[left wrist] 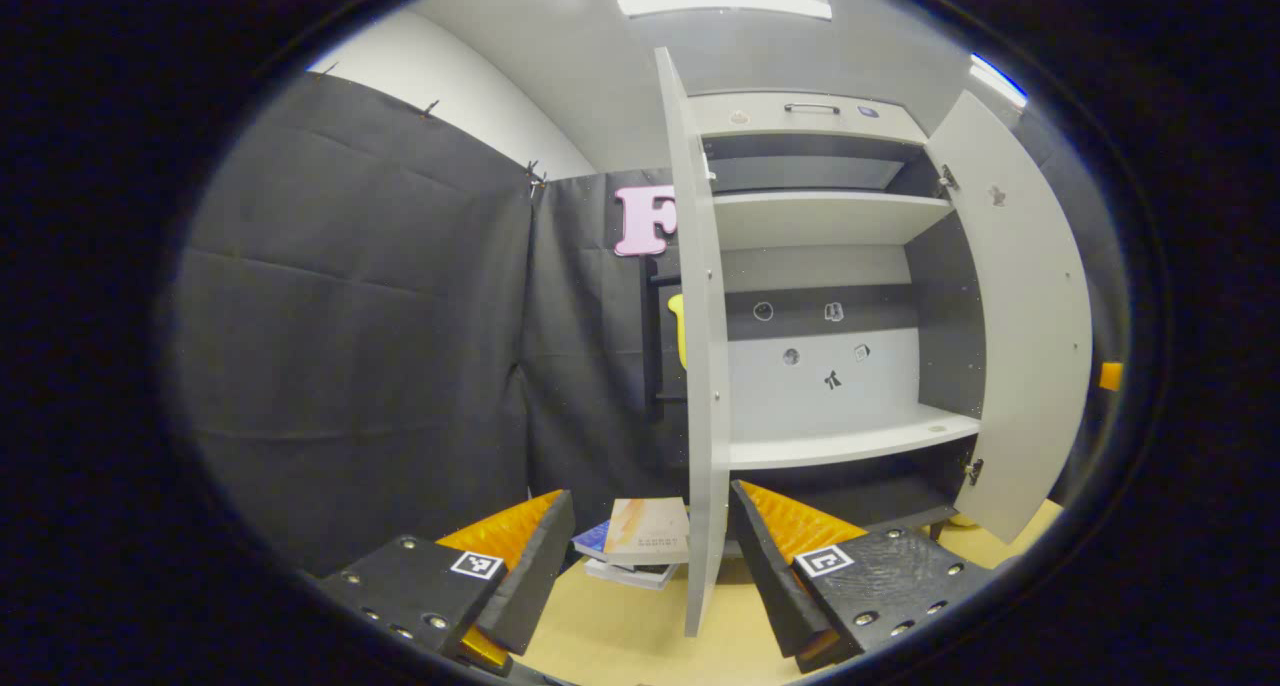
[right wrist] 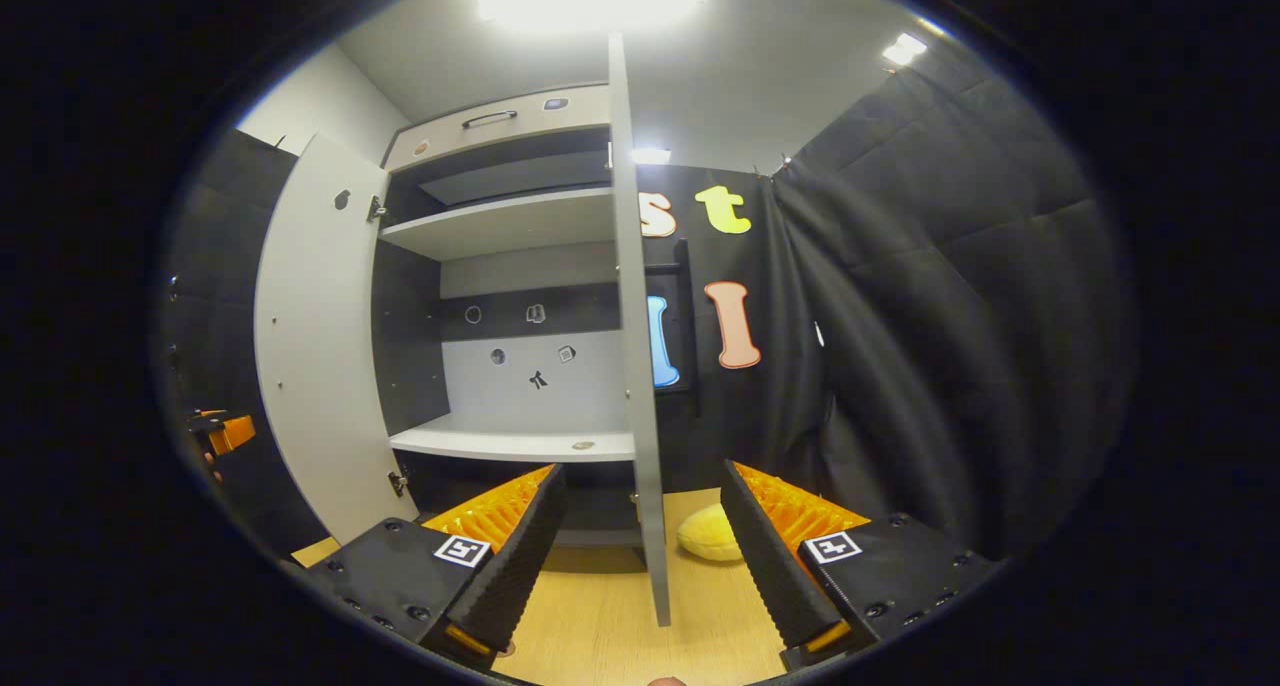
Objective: Grasp the bottle in the cabinet with the left hand and place it on the coaster, then close the right door with the right hand and the left door with the left hand.
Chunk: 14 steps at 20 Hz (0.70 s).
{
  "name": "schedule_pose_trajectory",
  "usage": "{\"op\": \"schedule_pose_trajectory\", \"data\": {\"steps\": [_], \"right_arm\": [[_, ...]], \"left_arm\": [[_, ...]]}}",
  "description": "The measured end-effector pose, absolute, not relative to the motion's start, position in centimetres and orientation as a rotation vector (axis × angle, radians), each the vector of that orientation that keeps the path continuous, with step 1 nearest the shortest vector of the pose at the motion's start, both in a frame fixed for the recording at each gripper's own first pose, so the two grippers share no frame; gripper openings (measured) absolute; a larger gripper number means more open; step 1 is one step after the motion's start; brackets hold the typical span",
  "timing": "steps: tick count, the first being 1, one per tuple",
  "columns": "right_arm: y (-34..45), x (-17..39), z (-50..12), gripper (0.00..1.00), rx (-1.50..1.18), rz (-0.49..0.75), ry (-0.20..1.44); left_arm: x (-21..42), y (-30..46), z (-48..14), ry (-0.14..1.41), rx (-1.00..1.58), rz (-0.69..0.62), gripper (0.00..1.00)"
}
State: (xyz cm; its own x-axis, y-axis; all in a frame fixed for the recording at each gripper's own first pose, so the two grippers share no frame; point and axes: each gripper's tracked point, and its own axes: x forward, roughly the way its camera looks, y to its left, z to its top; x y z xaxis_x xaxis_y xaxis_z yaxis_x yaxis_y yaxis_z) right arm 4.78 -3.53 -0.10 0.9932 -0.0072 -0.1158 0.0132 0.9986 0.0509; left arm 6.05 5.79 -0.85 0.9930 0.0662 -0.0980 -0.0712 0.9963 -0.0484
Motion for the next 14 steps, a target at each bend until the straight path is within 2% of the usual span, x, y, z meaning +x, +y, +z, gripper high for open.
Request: {"op": "schedule_pose_trajectory", "data": {"steps": [7, 11, 12, 14], "right_arm": [[-10.5, 6.4, 3.4, 0.98, 0.010, -0.240, 0.078], [-13.0, 8.1, 5.4, 0.98, 0.015, -0.330, 0.045], [-13.3, 8.5, 5.8, 0.98, 0.021, -0.343, 0.037], [-13.8, 9.6, 6.0, 0.98, 0.039, -0.357, 0.025]], "left_arm": [[7.2, 7.6, -0.9, 0.093, -0.078, 0.071, 0.96], [7.2, 8.8, -0.9, 0.090, -0.062, 0.094, 0.96], [7.1, 9.1, -0.8, 0.090, -0.061, 0.102, 0.90], [6.8, 9.9, -0.9, 0.089, -0.059, 0.120, 0.90]]}}
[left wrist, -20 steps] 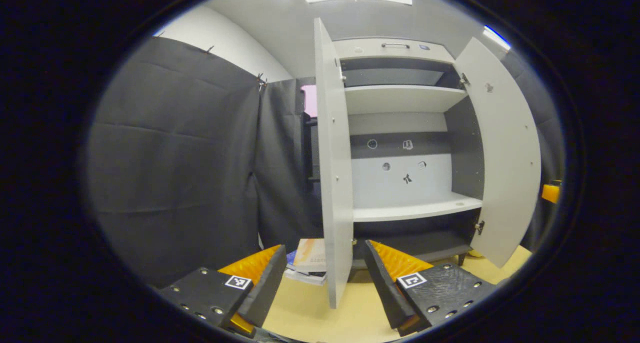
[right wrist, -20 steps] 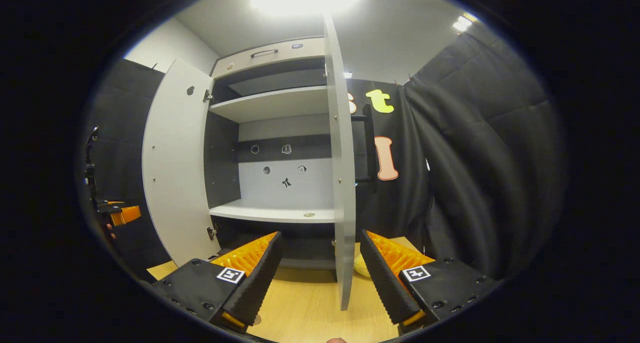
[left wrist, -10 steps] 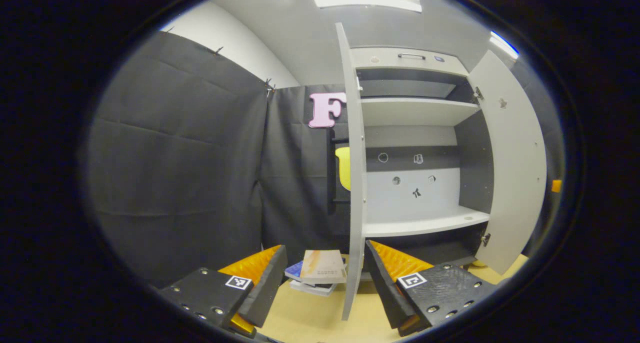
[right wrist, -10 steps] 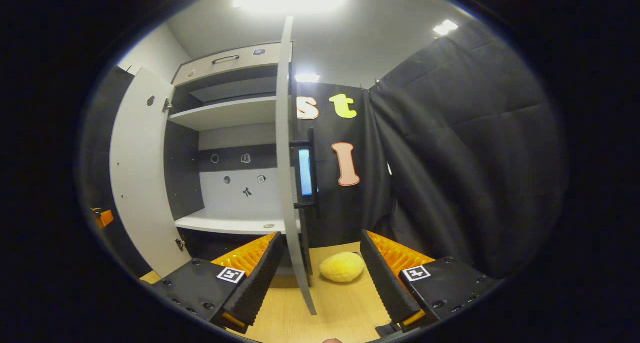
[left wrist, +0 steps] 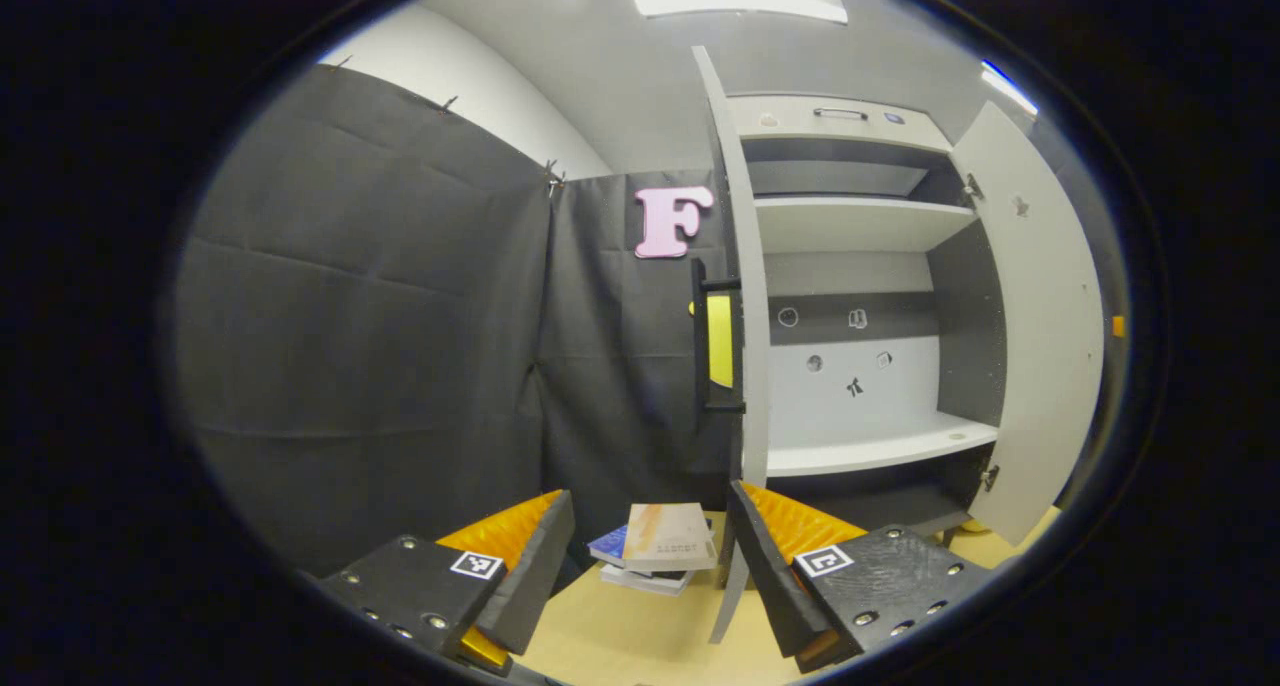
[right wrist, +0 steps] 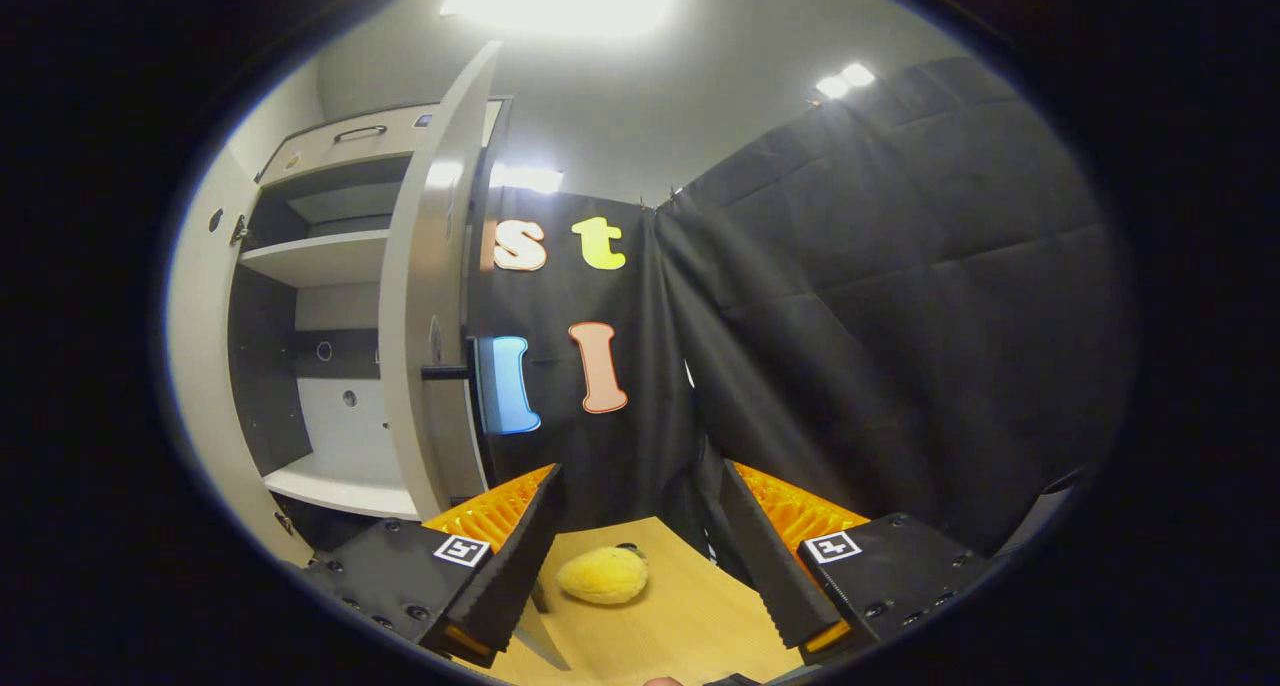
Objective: Grasp the bottle in the cabinet with the left hand and place it on the coaster, then close the right door with the right hand and the left door with the left hand.
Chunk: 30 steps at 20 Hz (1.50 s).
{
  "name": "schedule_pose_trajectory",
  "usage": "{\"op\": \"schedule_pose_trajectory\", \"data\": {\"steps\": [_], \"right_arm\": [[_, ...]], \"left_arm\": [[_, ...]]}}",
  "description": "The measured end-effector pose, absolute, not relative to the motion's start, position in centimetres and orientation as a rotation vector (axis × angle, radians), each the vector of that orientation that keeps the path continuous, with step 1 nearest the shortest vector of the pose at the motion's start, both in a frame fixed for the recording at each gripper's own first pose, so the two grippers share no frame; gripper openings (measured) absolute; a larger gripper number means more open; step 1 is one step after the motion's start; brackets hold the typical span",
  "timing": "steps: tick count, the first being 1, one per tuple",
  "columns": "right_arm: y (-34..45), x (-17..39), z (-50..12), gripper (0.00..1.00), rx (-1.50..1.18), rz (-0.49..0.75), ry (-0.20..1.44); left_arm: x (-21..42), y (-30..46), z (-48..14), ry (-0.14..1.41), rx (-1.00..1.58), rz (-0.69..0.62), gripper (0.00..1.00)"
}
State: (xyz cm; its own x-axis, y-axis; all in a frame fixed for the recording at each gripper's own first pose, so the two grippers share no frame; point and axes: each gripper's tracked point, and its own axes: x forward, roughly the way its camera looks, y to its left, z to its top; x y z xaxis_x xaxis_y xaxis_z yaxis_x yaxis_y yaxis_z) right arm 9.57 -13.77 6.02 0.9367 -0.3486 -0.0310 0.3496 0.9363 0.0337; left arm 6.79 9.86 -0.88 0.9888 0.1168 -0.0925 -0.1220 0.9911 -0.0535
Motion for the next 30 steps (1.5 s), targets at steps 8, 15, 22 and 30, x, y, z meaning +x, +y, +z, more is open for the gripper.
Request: {"op": "schedule_pose_trajectory", "data": {"steps": [8, 15, 22, 30], "right_arm": [[-13.0, 13.2, 4.7, 0.98, 0.039, -0.346, 0.060], [-11.3, 13.8, 5.0, 0.96, -0.083, -0.316, 0.051], [-8.6, 13.7, 4.7, 0.96, -0.040, -0.243, 0.059], [-2.9, 13.7, 4.7, 0.96, -0.058, -0.128, 0.050]], "left_arm": [[6.1, 12.6, -1.4, 0.103, -0.048, 0.192, 0.90], [6.8, 13.6, -2.2, 0.120, -0.046, 0.216, 0.96], [7.9, 12.9, -2.5, 0.120, -0.063, 0.197, 0.90], [7.5, 13.4, -3.1, 0.128, -0.062, 0.196, 0.96]]}}
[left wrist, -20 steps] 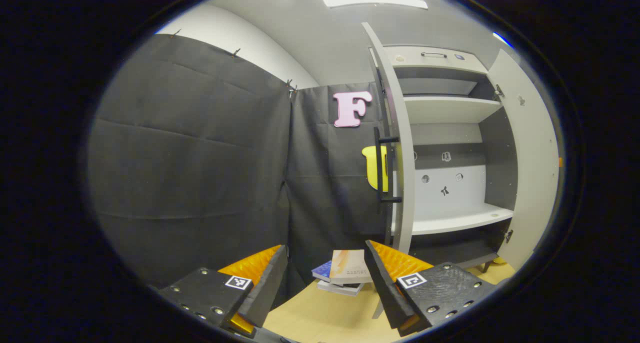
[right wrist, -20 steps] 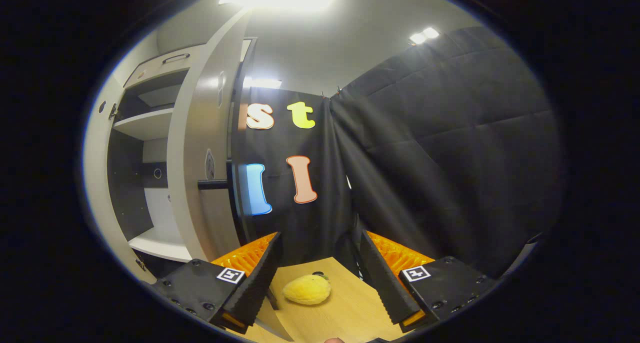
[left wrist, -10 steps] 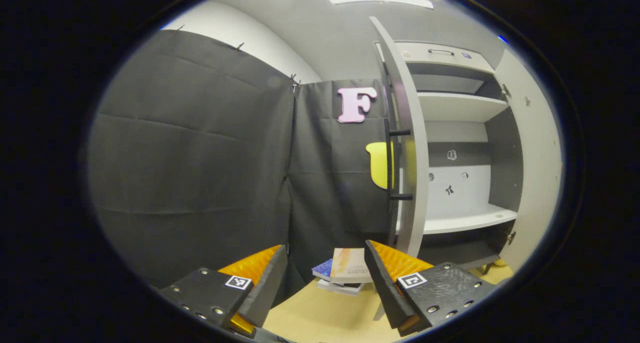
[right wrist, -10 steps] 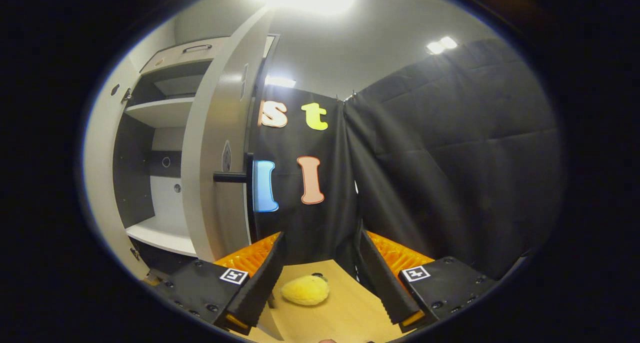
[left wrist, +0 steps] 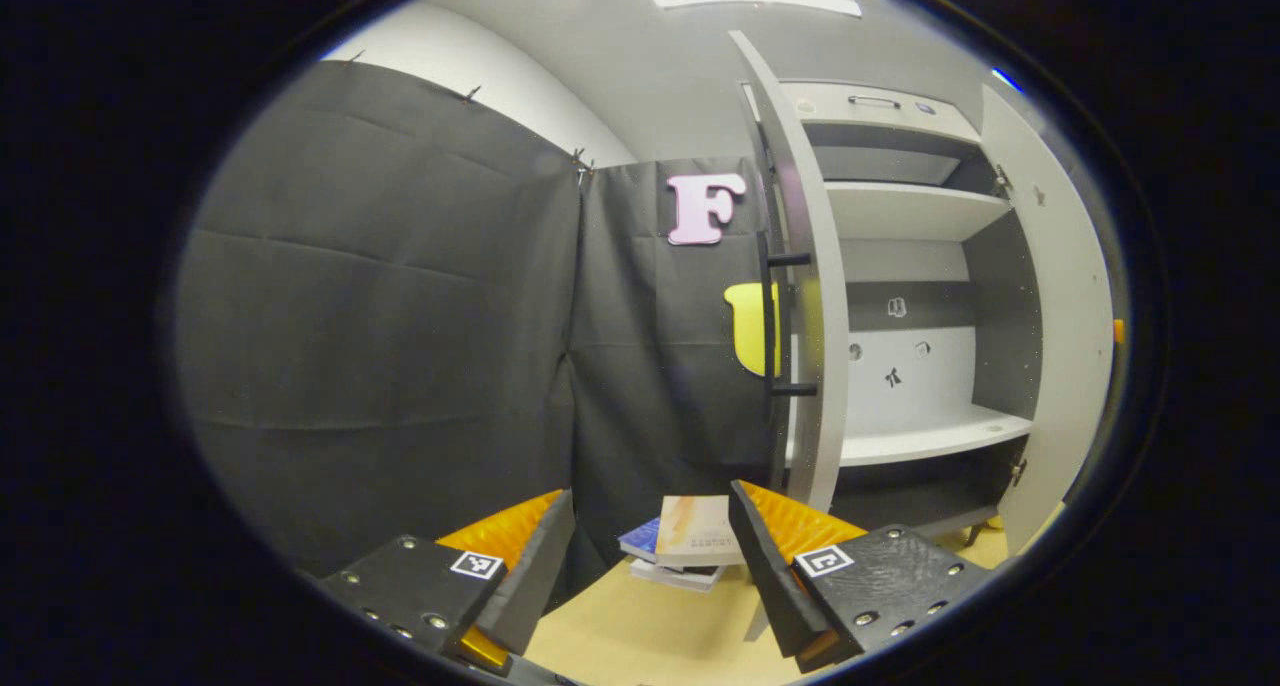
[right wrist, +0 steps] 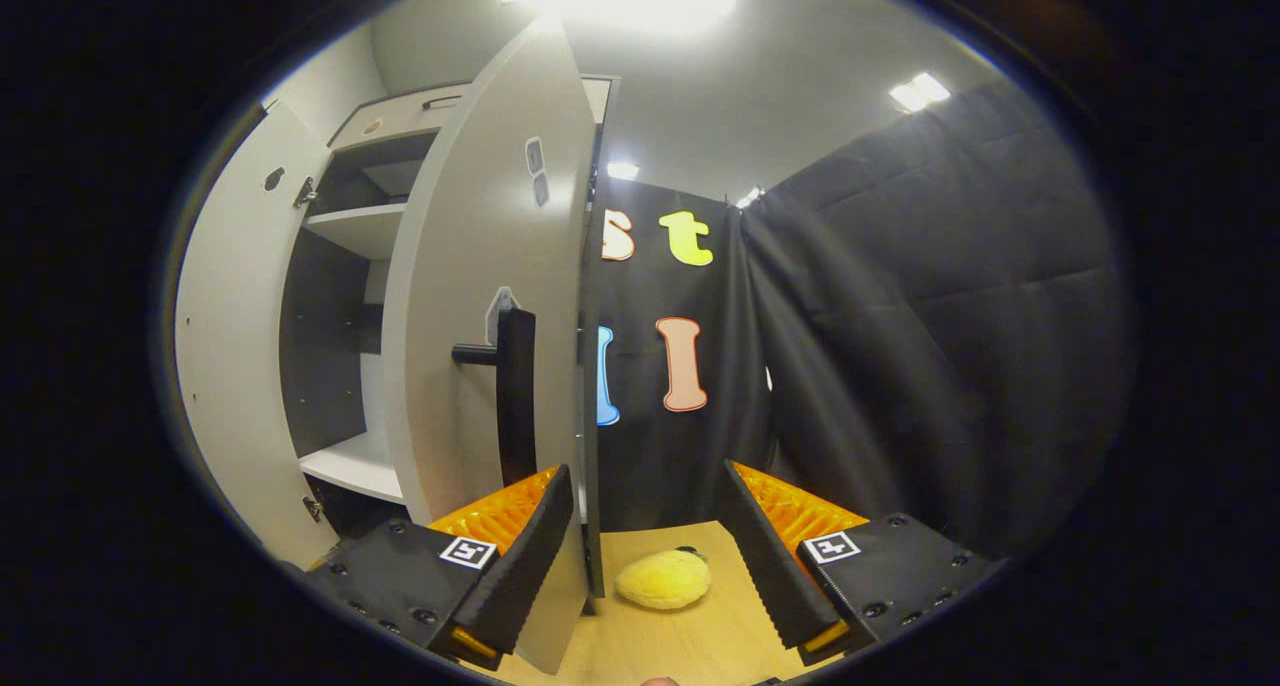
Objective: Grasp the bottle in the cabinet with the left hand and place it on the coaster, then close the right door with the right hand and the left door with the left hand.
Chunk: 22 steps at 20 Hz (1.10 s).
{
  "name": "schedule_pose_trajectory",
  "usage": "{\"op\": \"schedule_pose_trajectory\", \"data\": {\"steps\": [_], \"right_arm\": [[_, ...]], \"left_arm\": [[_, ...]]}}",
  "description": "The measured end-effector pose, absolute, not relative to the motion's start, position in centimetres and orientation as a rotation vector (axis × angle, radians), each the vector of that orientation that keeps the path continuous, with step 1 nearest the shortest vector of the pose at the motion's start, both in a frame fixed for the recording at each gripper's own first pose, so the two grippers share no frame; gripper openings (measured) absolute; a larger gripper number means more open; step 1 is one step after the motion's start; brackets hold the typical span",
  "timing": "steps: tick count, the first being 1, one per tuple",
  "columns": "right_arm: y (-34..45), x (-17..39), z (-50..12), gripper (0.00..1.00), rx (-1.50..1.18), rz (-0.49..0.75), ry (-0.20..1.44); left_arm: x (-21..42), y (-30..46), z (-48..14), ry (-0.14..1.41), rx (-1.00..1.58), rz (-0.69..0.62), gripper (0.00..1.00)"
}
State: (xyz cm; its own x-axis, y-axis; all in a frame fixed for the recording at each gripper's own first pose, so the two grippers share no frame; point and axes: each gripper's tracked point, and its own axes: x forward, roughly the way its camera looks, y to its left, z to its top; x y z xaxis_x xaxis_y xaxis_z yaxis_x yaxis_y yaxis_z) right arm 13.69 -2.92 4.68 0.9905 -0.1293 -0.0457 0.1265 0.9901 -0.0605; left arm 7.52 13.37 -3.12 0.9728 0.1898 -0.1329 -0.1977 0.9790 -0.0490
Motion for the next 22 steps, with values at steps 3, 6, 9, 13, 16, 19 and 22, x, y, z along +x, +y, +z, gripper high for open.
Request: {"op": "schedule_pose_trajectory", "data": {"steps": [3, 6, 9, 13, 16, 19, 22], "right_arm": [[-0.9, 14.2, 4.5, 0.96, -0.054, -0.089, 0.053], [1.8, 15.0, 4.3, 0.96, -0.061, -0.035, 0.058], [4.4, 15.9, 3.7, 0.96, -0.069, 0.034, 0.063], [7.0, 16.8, 2.7, 0.99, -0.095, 0.090, 0.081], [7.4, 16.8, 2.1, 1.00, -0.115, 0.090, 0.084], [6.4, 16.5, 1.7, 1.00, -0.130, 0.073, 0.078], [5.0, 15.6, 1.2, 1.00, -0.119, 0.057, 0.080]], "left_arm": [[7.0, 14.3, -3.4, 0.135, -0.065, 0.208, 0.96], [6.3, 15.5, -4.1, 0.147, -0.061, 0.228, 0.96], [5.6, 16.5, -4.1, 0.152, -0.059, 0.249, 0.90], [4.6, 18.5, -4.1, 0.154, -0.051, 0.289, 0.90], [4.0, 19.8, -3.8, 0.156, -0.054, 0.326, 0.90], [4.5, 20.5, -3.1, 0.151, -0.049, 0.341, 0.96], [6.3, 21.3, -1.1, 0.122, -0.050, 0.350, 0.96]]}}
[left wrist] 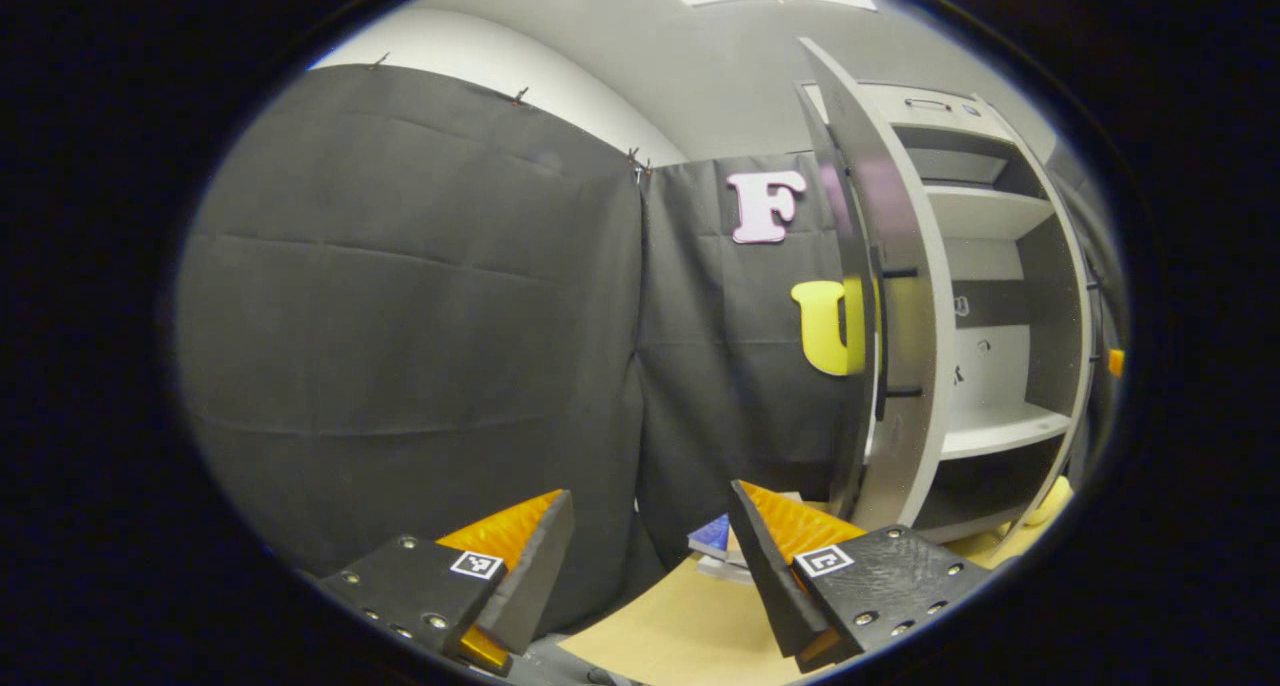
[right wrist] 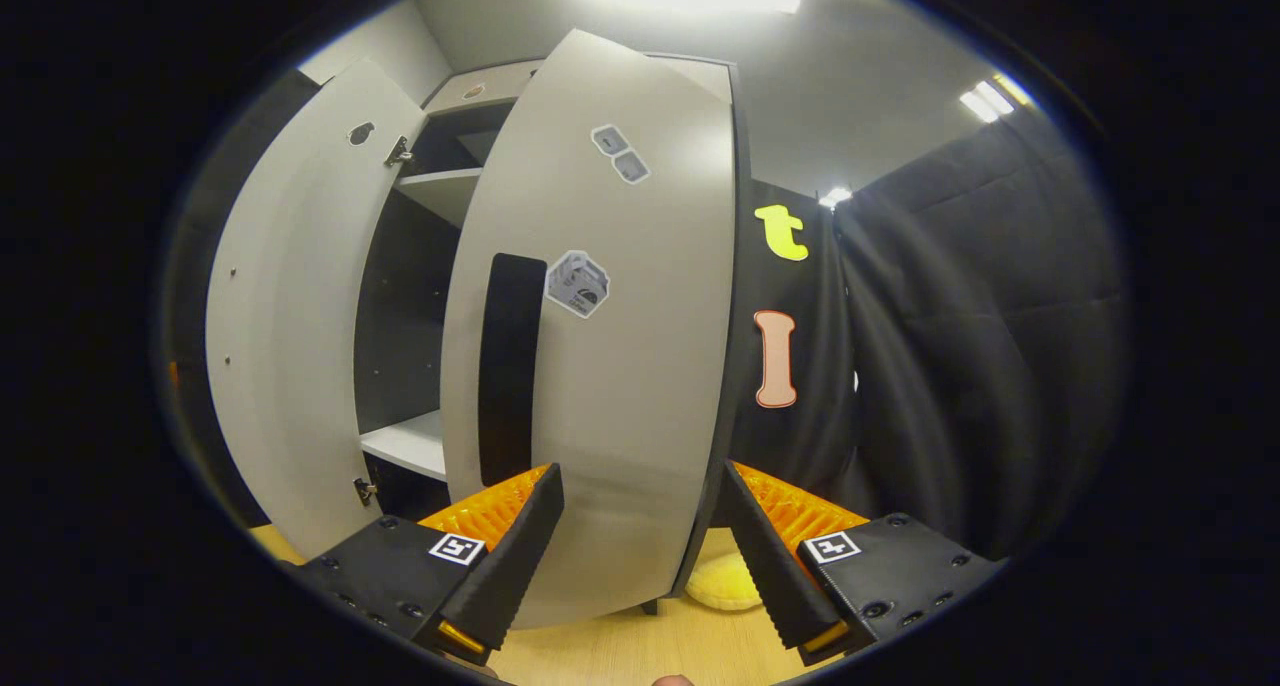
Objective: Grasp the bottle in the cabinet with the left hand and place it on the coaster, then close the right door with the right hand and the left door with the left hand.
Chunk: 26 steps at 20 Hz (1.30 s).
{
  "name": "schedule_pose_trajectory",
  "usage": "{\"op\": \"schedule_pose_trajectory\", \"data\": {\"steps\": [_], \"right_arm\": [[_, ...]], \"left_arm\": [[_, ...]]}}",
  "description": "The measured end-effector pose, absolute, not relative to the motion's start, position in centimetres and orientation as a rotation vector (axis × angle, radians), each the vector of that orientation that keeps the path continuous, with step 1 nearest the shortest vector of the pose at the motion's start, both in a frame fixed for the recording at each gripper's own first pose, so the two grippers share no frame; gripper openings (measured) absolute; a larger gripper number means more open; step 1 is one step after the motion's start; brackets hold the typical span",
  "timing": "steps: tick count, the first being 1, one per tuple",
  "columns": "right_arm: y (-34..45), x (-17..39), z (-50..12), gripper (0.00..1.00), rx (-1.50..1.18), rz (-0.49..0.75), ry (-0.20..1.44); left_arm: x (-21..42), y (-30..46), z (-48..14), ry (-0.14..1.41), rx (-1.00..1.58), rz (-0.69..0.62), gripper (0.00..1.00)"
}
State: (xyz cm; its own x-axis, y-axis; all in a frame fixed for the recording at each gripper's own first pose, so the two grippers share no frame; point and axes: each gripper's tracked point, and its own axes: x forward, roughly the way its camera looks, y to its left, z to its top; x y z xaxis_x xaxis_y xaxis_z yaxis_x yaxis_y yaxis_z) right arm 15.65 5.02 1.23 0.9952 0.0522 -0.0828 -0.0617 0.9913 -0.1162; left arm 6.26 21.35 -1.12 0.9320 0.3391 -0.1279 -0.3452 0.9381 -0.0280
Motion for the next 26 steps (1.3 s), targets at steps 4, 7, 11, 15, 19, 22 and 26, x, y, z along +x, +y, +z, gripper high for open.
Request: {"op": "schedule_pose_trajectory", "data": {"steps": [4, 7, 11, 15, 19, 22, 26], "right_arm": [[2.0, 14.3, 1.0, 1.00, -0.086, -0.004, 0.073], [-0.5, 13.6, 0.9, 0.96, -0.067, -0.059, 0.074], [-3.1, 12.6, 1.1, 1.00, -0.037, -0.123, 0.062], [-4.6, 11.9, 0.4, 1.00, -0.031, -0.155, 0.080], [-5.9, 11.0, -0.1, 1.00, -0.054, -0.180, 0.086], [-6.5, 10.6, -0.6, 1.00, -0.065, -0.189, 0.100], [-5.8, 11.0, -1.3, 1.00, -0.043, -0.169, 0.113]], "left_arm": [[10.2, 21.2, 2.8, 0.056, -0.078, 0.321, 0.96], [13.8, 20.4, 4.5, 0.034, -0.093, 0.272, 0.90], [16.7, 18.4, 5.5, 0.035, -0.114, 0.216, 0.90], [18.0, 15.2, 5.9, 0.033, -0.106, 0.146, 0.91], [17.8, 14.2, 6.8, 0.006, -0.020, 0.172, 0.94], [17.8, 13.5, 6.6, 0.012, -0.057, 0.161, 0.96], [17.7, 13.4, 6.5, 0.013, -0.095, 0.161, 0.96]]}}
